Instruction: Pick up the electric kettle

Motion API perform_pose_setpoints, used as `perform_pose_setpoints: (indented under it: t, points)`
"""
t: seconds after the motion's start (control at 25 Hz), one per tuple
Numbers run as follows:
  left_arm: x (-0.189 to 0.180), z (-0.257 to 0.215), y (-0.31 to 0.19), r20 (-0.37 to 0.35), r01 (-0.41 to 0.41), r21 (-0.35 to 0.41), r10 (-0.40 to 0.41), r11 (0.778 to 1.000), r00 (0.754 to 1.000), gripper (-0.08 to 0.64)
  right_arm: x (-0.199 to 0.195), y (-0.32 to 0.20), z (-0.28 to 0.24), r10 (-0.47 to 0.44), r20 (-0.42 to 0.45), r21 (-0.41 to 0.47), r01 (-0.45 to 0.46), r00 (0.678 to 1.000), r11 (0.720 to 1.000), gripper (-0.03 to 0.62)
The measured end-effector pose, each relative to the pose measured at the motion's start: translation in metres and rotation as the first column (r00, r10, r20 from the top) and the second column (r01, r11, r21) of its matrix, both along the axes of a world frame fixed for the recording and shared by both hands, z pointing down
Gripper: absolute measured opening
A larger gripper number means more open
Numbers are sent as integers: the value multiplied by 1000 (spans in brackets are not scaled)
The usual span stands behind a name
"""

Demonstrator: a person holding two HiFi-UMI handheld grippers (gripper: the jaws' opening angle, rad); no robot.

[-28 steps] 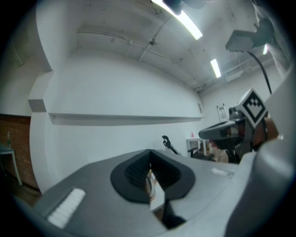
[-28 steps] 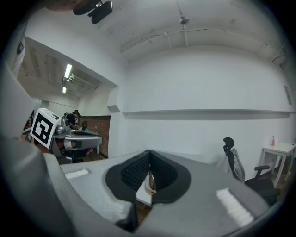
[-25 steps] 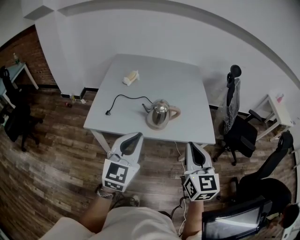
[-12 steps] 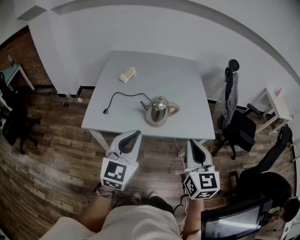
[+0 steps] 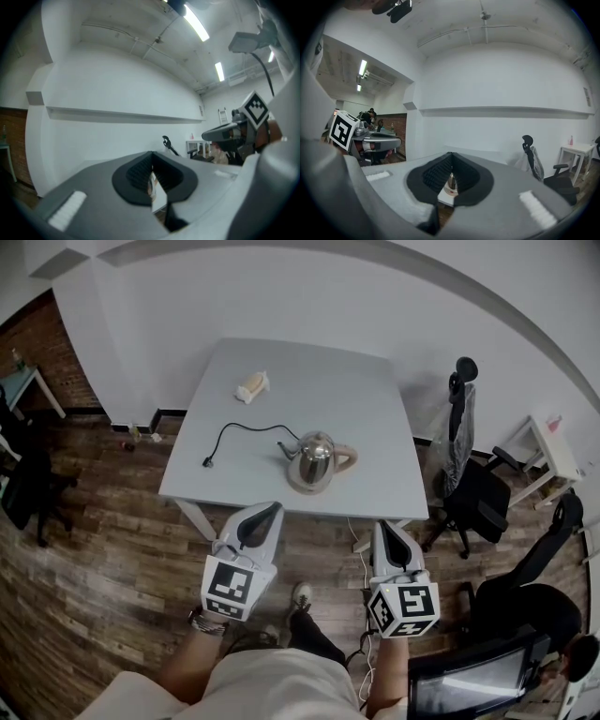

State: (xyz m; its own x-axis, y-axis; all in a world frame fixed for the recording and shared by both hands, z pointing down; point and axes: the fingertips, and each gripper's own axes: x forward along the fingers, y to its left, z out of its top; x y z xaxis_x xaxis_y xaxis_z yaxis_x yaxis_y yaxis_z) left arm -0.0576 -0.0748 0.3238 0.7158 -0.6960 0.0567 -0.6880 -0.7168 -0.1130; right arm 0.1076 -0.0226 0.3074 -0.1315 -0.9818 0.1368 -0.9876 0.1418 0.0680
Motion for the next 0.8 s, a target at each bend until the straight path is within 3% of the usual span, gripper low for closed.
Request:
perform_pose_setpoints:
  t: [0.8]
  points:
    - [17,-5,-50,-6,46,0,-46,999,999,6,22,-61,-2,-23,49,27,22,999,999,3]
